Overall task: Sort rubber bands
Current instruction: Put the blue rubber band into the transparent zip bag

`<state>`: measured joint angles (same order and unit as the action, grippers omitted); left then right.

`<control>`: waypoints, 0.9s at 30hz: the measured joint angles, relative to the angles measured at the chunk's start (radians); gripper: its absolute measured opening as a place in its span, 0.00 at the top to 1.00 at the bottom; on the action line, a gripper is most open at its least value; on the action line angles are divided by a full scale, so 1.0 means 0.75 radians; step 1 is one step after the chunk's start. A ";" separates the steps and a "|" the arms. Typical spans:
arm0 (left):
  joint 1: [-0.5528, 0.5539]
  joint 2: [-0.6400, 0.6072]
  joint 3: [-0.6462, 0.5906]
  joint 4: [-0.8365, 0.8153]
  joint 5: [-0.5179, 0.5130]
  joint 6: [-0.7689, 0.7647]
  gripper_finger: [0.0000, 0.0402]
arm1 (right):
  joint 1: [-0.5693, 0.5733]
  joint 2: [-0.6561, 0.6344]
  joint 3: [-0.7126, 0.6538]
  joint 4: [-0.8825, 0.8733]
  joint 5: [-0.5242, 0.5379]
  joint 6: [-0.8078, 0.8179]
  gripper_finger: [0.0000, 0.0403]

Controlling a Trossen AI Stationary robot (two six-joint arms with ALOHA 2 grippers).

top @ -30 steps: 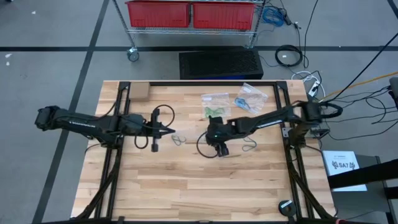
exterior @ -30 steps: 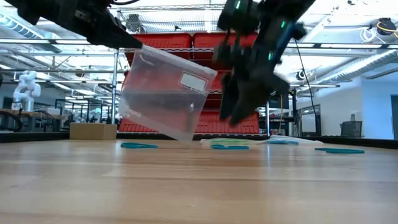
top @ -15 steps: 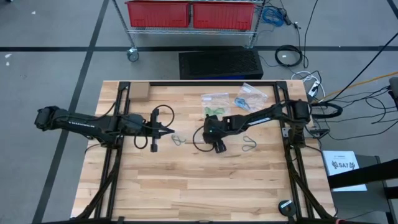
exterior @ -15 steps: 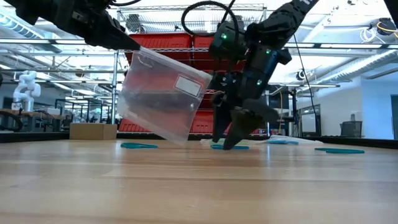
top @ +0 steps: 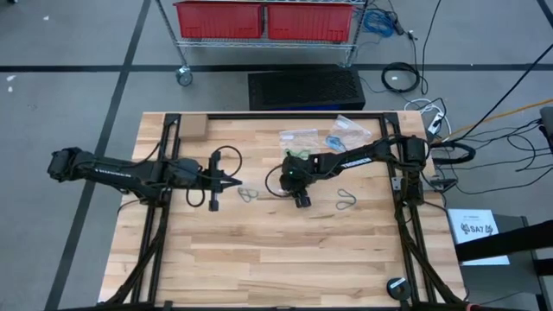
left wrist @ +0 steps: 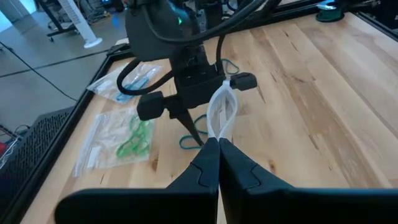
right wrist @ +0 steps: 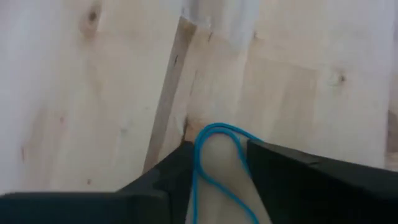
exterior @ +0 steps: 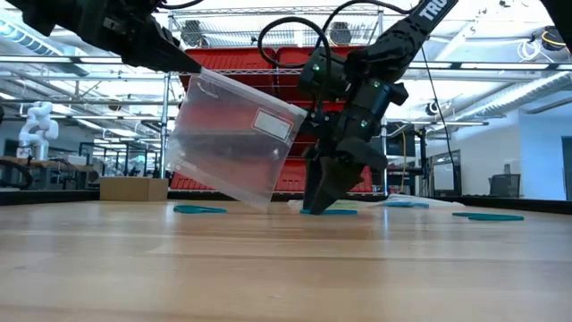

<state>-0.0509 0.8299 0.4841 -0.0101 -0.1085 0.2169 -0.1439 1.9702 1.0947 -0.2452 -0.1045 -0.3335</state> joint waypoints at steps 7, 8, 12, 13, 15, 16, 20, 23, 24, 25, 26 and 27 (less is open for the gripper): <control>0.000 0.000 0.000 0.000 -0.001 0.000 0.99 | 0.016 0.029 0.002 0.012 -0.045 0.075 0.86; 0.000 0.000 0.000 0.000 0.000 0.000 0.99 | 0.023 0.028 0.002 0.012 -0.038 0.078 0.90; 0.000 0.000 0.000 0.000 -0.001 0.001 0.99 | 0.060 0.028 0.027 -0.027 -0.018 0.141 0.98; 0.000 0.000 0.000 0.000 -0.001 0.000 0.99 | 0.071 0.029 0.037 -0.046 -0.012 0.161 0.98; 0.000 0.000 0.000 -0.001 -0.001 0.001 0.99 | 0.093 0.022 0.062 -0.094 -0.007 0.199 0.99; 0.000 0.000 0.000 -0.001 -0.001 0.003 0.99 | 0.107 0.016 0.067 -0.120 -0.011 0.214 0.99; 0.000 0.001 0.000 0.000 -0.001 0.005 0.99 | 0.166 -0.067 0.064 -0.207 -0.067 0.287 1.00; 0.000 0.001 0.000 0.001 -0.002 0.005 0.99 | 0.227 -0.146 0.054 -0.321 -0.113 0.356 1.00; 0.000 0.001 0.000 0.001 -0.002 0.005 0.99 | 0.247 -0.176 0.058 -0.330 -0.115 0.380 1.00; 0.000 0.001 0.000 0.001 -0.002 0.005 0.99 | 0.269 -0.208 0.061 -0.345 -0.104 0.405 1.00; 0.000 0.001 0.000 0.002 -0.002 0.005 0.99 | 0.294 -0.237 0.062 -0.357 -0.092 0.434 1.00; 0.000 0.001 0.000 0.004 -0.002 0.004 0.99 | 0.317 -0.258 0.062 -0.359 -0.083 0.465 1.00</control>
<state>-0.0509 0.8303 0.4839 -0.0070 -0.1101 0.2201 0.0939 1.7771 1.1416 -0.5143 -0.1665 0.0153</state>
